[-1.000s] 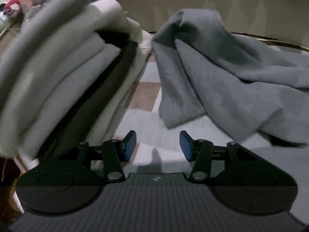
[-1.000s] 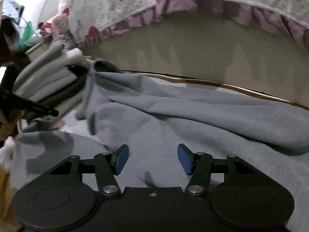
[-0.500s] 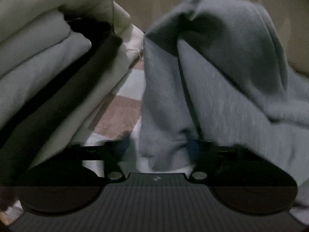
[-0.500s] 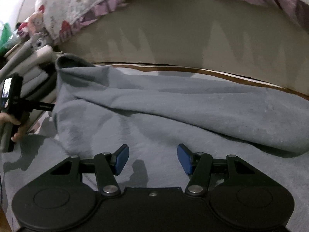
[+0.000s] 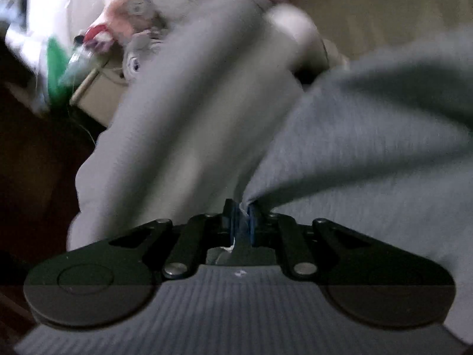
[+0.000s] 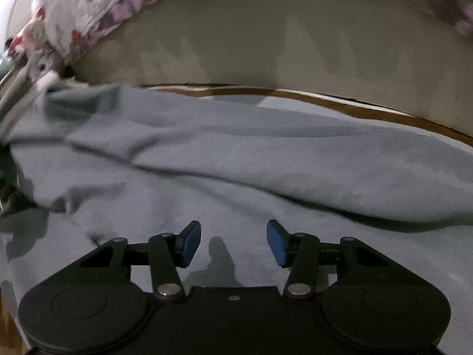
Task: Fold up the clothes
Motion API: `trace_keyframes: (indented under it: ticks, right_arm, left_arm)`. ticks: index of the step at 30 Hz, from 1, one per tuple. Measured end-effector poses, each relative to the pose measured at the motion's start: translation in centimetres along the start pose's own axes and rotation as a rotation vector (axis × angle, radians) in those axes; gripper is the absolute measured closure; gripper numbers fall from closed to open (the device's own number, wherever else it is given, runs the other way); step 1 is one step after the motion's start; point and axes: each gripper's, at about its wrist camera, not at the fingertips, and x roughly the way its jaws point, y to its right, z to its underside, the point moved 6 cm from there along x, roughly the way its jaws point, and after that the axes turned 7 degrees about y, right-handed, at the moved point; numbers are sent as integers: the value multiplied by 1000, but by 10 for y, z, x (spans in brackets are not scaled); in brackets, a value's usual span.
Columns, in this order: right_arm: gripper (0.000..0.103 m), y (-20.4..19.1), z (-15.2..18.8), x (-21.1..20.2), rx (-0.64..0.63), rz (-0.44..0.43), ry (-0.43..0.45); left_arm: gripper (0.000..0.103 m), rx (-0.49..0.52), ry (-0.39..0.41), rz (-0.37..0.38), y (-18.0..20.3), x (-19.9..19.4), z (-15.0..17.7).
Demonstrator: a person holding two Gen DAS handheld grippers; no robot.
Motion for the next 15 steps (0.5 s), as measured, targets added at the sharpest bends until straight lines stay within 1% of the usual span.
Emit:
trace_keyframes:
  ticks: [1,2,3,4,5,7,8,9,11,13,15]
  right_arm:
    - [49,5,-3,-7,-7,18,12]
    - [49,11,-6,-14,-14,36,24]
    - [48,16,-9,-21,-21,54,36]
    - [48,27,-13,-28,-1,75,61]
    - [48,38,-17,-36,21,96,86]
    - [48,59,-25,-52,64,138,137]
    - [48,70,-29,-60,86,159,163]
    - [48,80,-33,-68,107,180,188]
    - [48,105,-35,-81,148,255,213]
    - [47,127,-37,-98,164,334,242]
    - [47,152,-34,-111,225,389,254]
  left_arm:
    - [86,24,7,-30,7,-1,6]
    - [80,31,21,-45,12,-3,7]
    - [75,6,28,-35,15,-8,4]
    - [64,-19,36,-25,17,-14,2]
    - [57,-45,44,-15,19,-19,-1]
    - [56,-180,107,77,18,-36,-13]
    - [56,-239,139,112,17,-46,-19]
    - [56,-285,169,130,17,-55,-24]
    - [51,-320,207,216,31,-60,-29]
    - [50,-354,244,302,44,-65,-35]
    - [50,-352,223,384,62,-57,-43]
